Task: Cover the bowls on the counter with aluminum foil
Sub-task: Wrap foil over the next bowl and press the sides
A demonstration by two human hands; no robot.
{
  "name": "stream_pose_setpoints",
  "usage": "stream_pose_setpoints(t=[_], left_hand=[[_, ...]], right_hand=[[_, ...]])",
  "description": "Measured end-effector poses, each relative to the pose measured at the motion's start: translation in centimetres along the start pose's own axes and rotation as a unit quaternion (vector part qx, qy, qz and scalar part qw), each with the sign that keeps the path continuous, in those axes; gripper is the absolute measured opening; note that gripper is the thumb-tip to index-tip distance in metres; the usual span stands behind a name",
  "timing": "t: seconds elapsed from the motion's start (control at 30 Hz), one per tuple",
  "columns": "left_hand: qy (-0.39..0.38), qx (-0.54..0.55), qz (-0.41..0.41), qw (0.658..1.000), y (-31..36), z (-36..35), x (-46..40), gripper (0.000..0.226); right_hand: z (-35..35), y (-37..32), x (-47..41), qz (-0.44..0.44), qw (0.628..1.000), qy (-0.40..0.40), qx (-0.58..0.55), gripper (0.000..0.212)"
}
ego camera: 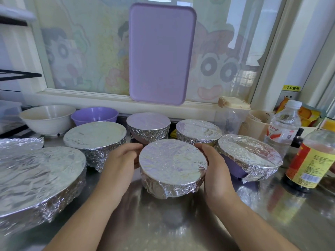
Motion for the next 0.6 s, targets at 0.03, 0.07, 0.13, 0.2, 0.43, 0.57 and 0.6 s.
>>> stream_pose_setpoints(t=[0.03,0.07,0.13,0.2,0.43,0.57,0.6], left_hand=[[0.005,0.045,0.012,0.999,0.1,-0.5,0.2,0.029],[0.001,0.084,0.027,0.996,0.3,-1.0,0.4,0.027],[-0.014,0.125,0.046,0.991,-0.3,-1.8,0.2,0.034],[-0.025,0.110,0.034,0.993,-0.6,-2.3,0.3,0.038],[0.059,0.091,-0.002,0.994,-0.3,-2.5,0.4,0.024],[0.049,0.077,0.014,0.996,-0.7,-2.5,0.3,0.035],[0.051,0.067,0.020,0.996,-0.7,-2.4,0.4,0.036]], right_hand=[[0.0,0.1,0.0,-0.003,1.000,0.001,-0.003,0.045],[0.0,0.3,0.0,-0.003,1.000,-0.002,-0.004,0.046],[-0.2,0.6,0.0,-0.005,1.000,-0.016,-0.004,0.048],[-0.7,0.9,0.0,-0.010,0.999,-0.033,-0.007,0.040],[-1.8,0.7,-0.5,-0.012,0.997,-0.041,0.066,0.050],[-2.6,-0.1,0.6,-0.056,0.995,-0.070,0.046,0.047],[-2.4,-0.5,0.9,-0.066,0.994,-0.071,0.047,0.047]])
Point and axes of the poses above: each hand's wrist, its own x-axis away from the middle knuckle, its own z-axis out of the back of the hand, y = z × x, the point moved 5 cm from there along -x, towards the middle knuckle, and after that the axes turned 8 degrees about -y, right-handed, at the moved point
